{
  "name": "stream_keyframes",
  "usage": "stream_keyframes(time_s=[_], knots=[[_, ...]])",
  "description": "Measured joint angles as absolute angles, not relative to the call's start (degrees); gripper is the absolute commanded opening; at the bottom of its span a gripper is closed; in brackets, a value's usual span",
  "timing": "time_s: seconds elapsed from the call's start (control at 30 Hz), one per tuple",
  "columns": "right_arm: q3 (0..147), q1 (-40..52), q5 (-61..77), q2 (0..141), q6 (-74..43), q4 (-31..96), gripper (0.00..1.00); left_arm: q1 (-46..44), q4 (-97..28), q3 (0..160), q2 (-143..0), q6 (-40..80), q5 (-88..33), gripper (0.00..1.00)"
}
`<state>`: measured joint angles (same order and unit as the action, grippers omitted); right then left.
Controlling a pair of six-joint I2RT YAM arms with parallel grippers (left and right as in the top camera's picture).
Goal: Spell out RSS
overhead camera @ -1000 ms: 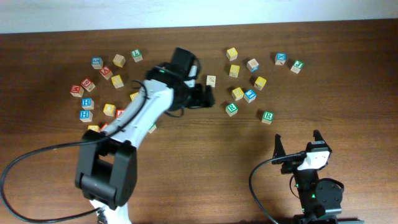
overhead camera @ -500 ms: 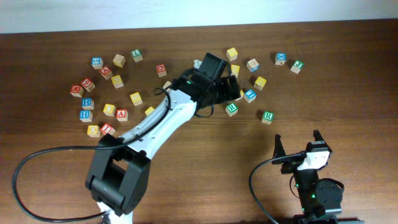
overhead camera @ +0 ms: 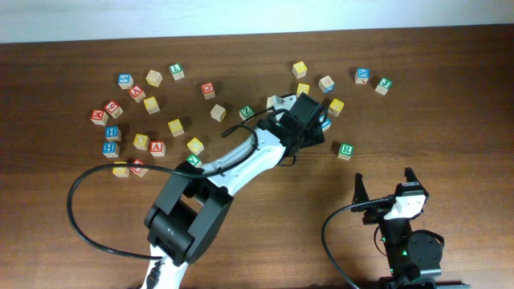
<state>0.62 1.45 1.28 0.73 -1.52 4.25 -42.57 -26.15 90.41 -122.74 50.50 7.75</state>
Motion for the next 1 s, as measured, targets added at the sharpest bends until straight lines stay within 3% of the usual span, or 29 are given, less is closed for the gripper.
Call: stream_keyframes(time_s=[0.23,0.4,0.6,0.8,1.0], knots=[[0.62,1.45,1.28,0.73,-1.50,4.25,0.98,-42.81,-24.16,90.41,-124.33,51.53,10.41,0.82],[0.62,1.45,1.28,0.73,-1.54,4.25,0.98,-43.97,-24.16,90.41,-125.34,51.94,10.92,0.61],[0.62,1.45,1.30,0.73,-1.54,4.25,0.98,-44.51,-24.14,90.41,-125.38,52.10,12.25,0.66],[0.62,1.45,1.28,0.73,-1.54,4.25,0.98,-44.51,-23.46,90.41,-125.38,52.12,13.19,0.60],[0.62,1.45,1.30,0.73,-1.54,4.25,0.98,-44.51,-22.85,90.41,-125.43,52.12,13.82,0.62]])
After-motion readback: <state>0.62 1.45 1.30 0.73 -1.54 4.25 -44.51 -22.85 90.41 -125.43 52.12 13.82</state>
